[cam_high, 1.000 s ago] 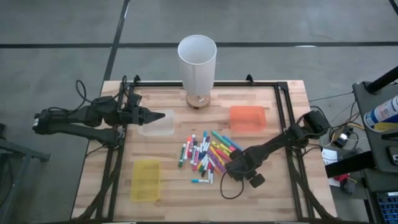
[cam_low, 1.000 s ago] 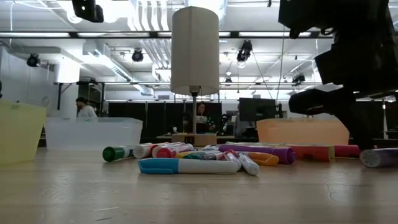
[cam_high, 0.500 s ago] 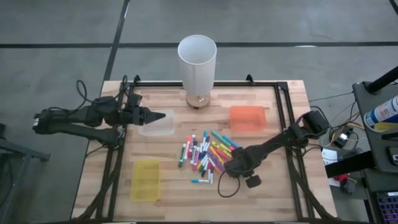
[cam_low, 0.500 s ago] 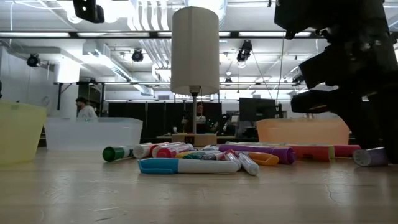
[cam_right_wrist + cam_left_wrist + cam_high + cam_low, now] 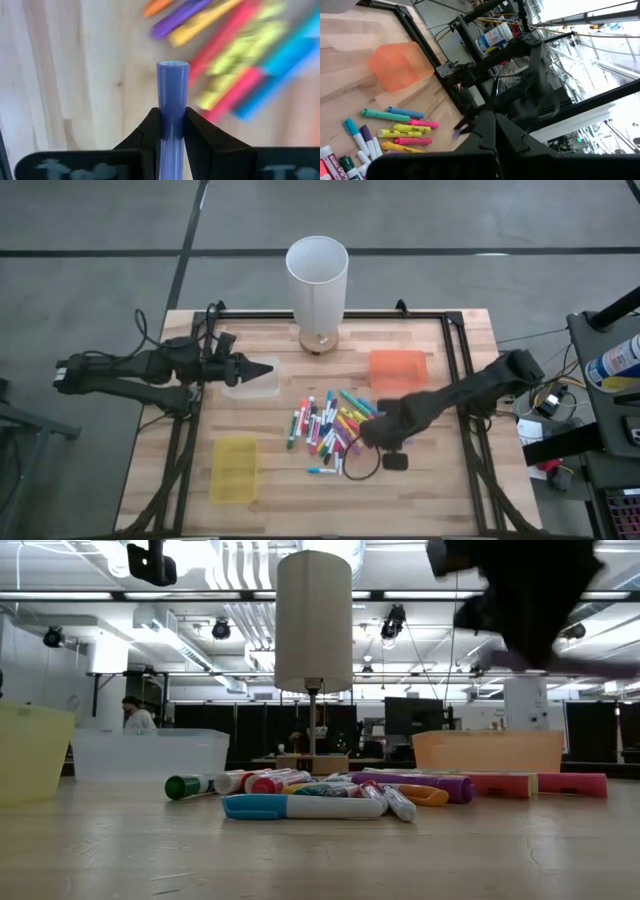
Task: Pick & Place Markers
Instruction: Put the right purple highlighter pen into the orange bin
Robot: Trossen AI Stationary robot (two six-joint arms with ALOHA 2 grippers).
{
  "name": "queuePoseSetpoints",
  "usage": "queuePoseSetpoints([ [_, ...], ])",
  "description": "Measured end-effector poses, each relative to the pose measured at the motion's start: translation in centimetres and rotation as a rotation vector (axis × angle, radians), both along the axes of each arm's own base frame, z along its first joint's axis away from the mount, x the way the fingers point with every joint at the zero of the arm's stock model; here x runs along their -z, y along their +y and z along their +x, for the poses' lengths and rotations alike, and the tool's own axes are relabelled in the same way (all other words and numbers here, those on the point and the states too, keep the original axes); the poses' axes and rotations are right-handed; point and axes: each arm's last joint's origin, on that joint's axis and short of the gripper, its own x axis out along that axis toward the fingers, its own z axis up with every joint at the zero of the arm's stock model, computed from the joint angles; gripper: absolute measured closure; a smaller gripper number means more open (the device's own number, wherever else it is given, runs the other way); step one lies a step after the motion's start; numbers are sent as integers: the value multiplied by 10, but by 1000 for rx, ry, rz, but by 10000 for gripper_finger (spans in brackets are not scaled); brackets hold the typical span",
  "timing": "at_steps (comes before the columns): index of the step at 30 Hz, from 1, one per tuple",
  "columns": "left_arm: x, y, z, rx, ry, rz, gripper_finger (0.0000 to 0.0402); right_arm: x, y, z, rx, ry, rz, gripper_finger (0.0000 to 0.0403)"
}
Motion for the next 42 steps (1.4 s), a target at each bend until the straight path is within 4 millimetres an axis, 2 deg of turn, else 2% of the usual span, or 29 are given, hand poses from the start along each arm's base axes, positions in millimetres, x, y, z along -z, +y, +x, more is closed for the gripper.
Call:
queuePoseSetpoints([
  [3,1,0,2,0,10,0,401,-35,-17,-9,62,-63,-114,351],
  [7,3,0,5,-14,17,1,401,-68,-45,-24,162,-150,-276,351],
  [10,2,1,5,-25,6,-15,401,-80,-68,-33,250,-188,-341,351],
  [14,-3,1,6,-30,-44,-31,401,-80,-99,-42,374,-184,-385,349],
  [20,-8,1,5,-30,-96,-33,401,-58,-138,-47,380,-98,-436,346],
  [27,-8,1,5,-29,-99,-36,401,-20,-166,-41,339,-28,-373,345],
  [35,-8,1,5,-29,-99,-38,401,30,-182,-38,308,77,-291,344],
  [42,-8,1,5,-28,-100,-39,401,59,-188,-35,233,170,-280,343],
])
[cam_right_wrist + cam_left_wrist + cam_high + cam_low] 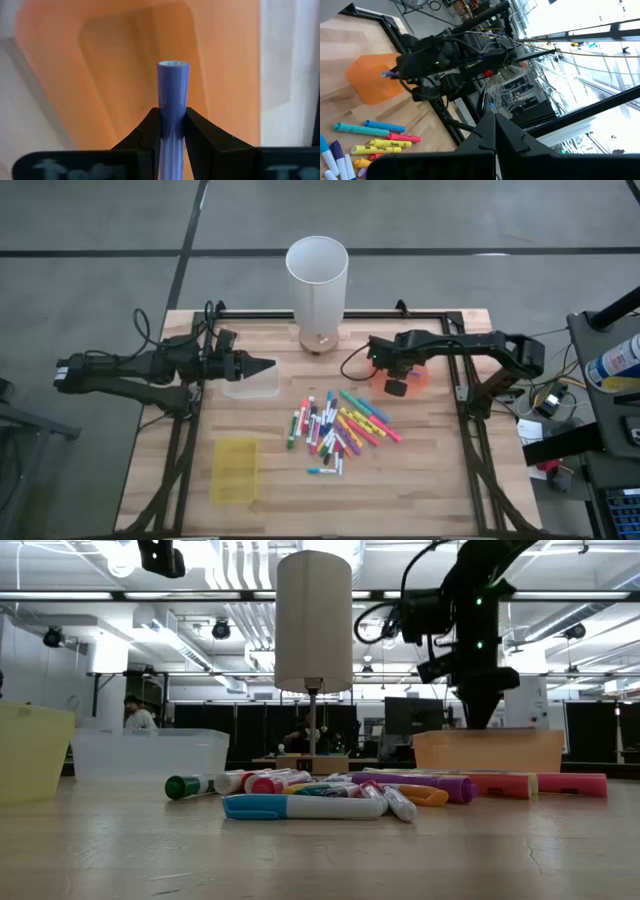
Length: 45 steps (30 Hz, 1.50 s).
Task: Pick & Place Markers
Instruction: Put the right purple highlighter pen into the orange bin, then put the blue highlighter pen into the orange bin
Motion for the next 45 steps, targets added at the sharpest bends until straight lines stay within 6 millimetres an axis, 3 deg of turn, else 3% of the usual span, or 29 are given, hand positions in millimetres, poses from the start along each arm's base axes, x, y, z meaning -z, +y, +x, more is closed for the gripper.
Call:
queuePoseSetpoints([
  [6,0,0,0,0,0,0,401,5,-3,10,-10,17,5,336],
  [12,0,0,0,1,-4,-7,401,0,-8,24,-2,-6,-8,296],
  [19,-2,0,0,5,-19,-23,401,-19,-11,32,17,-71,-31,253],
  [24,-2,0,0,5,-20,-25,401,-43,-10,33,151,-155,7,234],
  [35,-5,0,-1,12,-58,-23,401,-100,10,46,261,-454,453,240],
  [45,-5,0,-1,11,-58,-24,401,-111,45,57,139,-476,527,239],
])
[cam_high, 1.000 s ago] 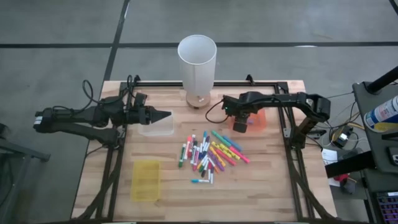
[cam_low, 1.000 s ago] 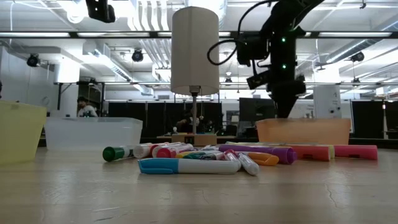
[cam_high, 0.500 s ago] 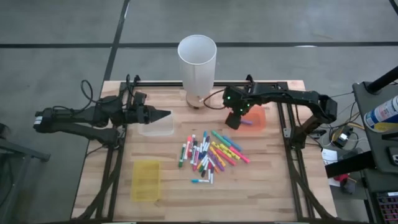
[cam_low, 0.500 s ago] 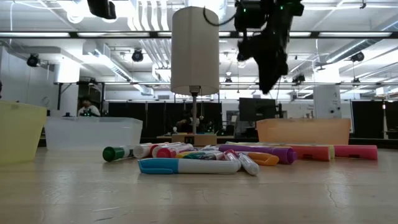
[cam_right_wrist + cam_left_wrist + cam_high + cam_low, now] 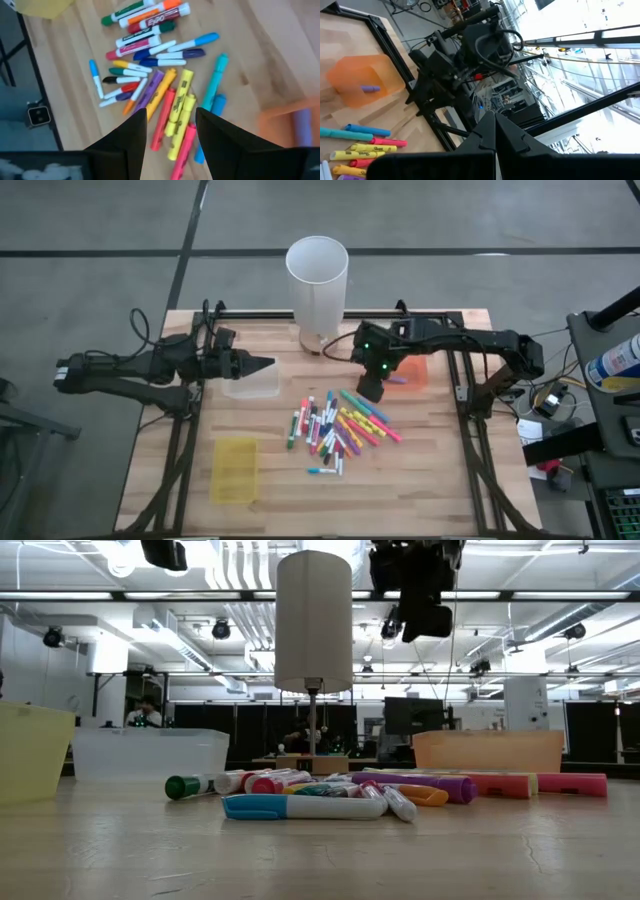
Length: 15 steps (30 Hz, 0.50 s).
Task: Pick & Place Markers
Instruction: Put the blue highlighter pen into the orange bin
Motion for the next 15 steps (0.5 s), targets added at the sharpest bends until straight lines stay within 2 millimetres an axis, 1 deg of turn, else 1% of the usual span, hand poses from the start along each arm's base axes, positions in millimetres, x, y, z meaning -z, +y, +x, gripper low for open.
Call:
queuePoseSetpoints([
  [3,0,0,0,0,0,0,401,8,11,0,-14,32,-22,243],
  [8,0,0,0,0,0,0,401,31,27,-1,3,89,-70,249],
  [15,0,0,0,0,0,-1,401,66,39,-14,130,237,-79,252],
])
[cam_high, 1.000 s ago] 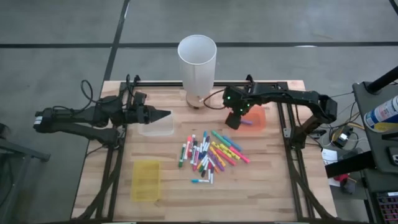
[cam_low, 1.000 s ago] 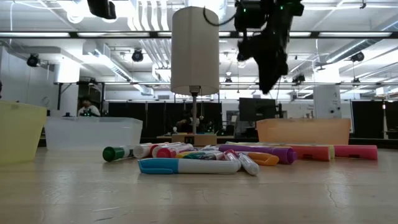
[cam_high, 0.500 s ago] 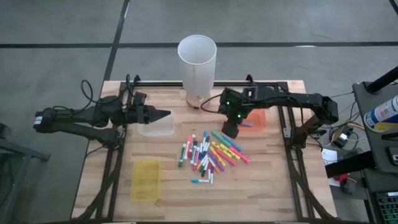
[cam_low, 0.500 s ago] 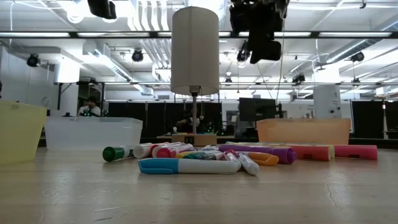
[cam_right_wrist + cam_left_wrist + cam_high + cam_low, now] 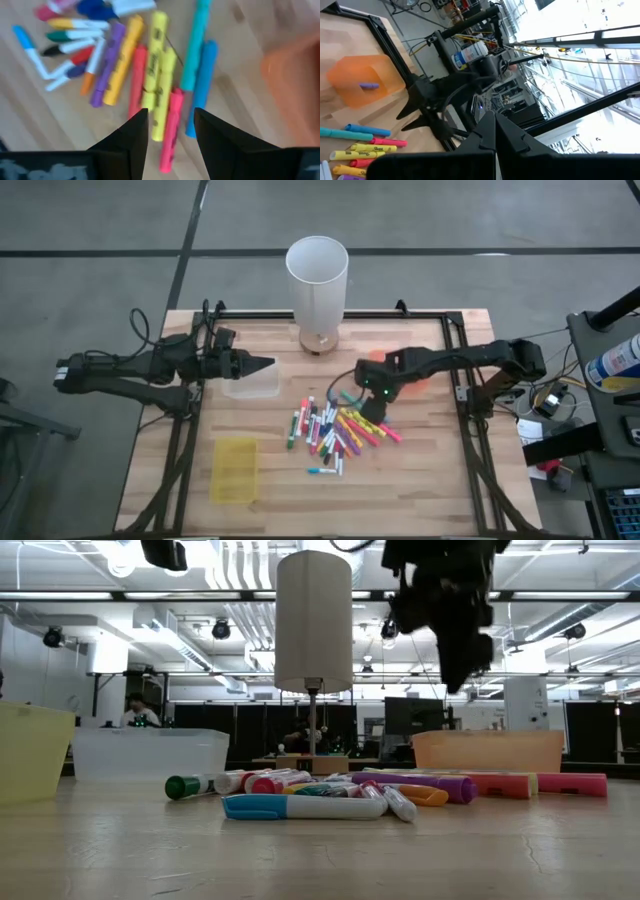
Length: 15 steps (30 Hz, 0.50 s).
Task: Pick & Place Markers
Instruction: Put the blue highlighter pen into the orange bin
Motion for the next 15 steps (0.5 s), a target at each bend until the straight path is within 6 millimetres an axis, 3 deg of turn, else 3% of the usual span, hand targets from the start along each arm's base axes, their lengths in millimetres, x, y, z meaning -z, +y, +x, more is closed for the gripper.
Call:
queuePoseSetpoints([
  [15,0,0,0,0,0,0,401,67,5,-25,156,82,15,264],
])
